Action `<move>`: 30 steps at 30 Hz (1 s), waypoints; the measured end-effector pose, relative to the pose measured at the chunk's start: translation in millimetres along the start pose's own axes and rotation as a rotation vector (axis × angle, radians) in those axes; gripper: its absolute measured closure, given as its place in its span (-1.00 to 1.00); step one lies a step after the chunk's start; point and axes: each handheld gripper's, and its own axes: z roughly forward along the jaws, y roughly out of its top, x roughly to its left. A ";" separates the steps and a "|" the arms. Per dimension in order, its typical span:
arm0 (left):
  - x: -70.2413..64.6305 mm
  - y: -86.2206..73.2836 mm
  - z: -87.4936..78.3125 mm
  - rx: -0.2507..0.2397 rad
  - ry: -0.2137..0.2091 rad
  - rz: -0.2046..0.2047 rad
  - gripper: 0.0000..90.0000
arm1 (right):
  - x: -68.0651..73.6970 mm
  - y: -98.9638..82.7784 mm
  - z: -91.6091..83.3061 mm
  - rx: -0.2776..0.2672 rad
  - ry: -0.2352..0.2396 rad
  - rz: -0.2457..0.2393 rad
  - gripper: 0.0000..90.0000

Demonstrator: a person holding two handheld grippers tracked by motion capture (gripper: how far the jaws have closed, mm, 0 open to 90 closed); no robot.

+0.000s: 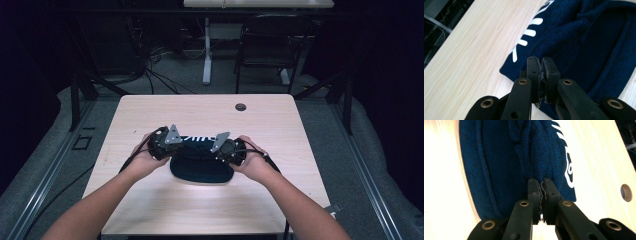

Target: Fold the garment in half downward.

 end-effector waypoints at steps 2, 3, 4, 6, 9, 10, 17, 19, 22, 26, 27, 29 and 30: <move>-2.1 -3.5 0.9 0.000 -0.010 -0.004 0.91 | 3.4 -3.0 2.5 -0.016 0.017 0.023 0.91; -3.3 -5.2 1.4 0.000 -0.017 -0.006 0.90 | 4.7 -4.1 3.2 -0.013 0.024 0.023 0.91; -5.0 -6.8 1.9 0.003 -0.018 -0.005 0.90 | 6.1 -5.0 3.6 -0.011 0.025 0.023 0.91; -7.1 -9.9 2.8 0.005 -0.029 -0.009 0.90 | 7.9 -7.2 4.6 -0.023 0.038 0.046 0.91; -9.4 -13.6 4.3 0.000 -0.038 -0.020 0.90 | 11.1 -10.7 7.1 -0.027 0.049 0.058 0.91; -10.4 -14.3 4.9 0.002 -0.036 -0.017 0.90 | 11.6 -10.4 6.7 -0.013 0.046 0.045 0.91; -16.1 -22.7 6.9 0.004 -0.055 -0.028 0.90 | 16.5 -9.7 7.6 -0.011 0.051 0.055 0.91; -17.5 -24.5 7.4 0.008 -0.056 -0.026 0.90 | 19.2 -9.4 8.7 -0.009 0.054 0.056 0.91; -18.0 -26.8 7.9 0.014 -0.064 -0.030 0.90 | 23.0 -9.5 10.5 -0.011 0.063 0.071 0.91; -21.2 -30.0 10.1 0.015 -0.067 -0.030 0.90 | 28.2 -13.5 15.7 -0.009 0.075 0.078 0.91; -21.5 -30.7 10.2 0.016 -0.074 -0.034 0.90 | 28.2 -13.5 15.7 -0.009 0.075 0.078 0.91; -23.6 -32.5 11.6 0.013 -0.079 -0.042 0.90 | 29.2 -16.1 17.4 -0.009 0.078 0.085 0.91; -24.4 -33.1 12.0 0.016 -0.083 -0.040 0.90 | 30.0 -17.3 18.1 -0.010 0.081 0.089 0.91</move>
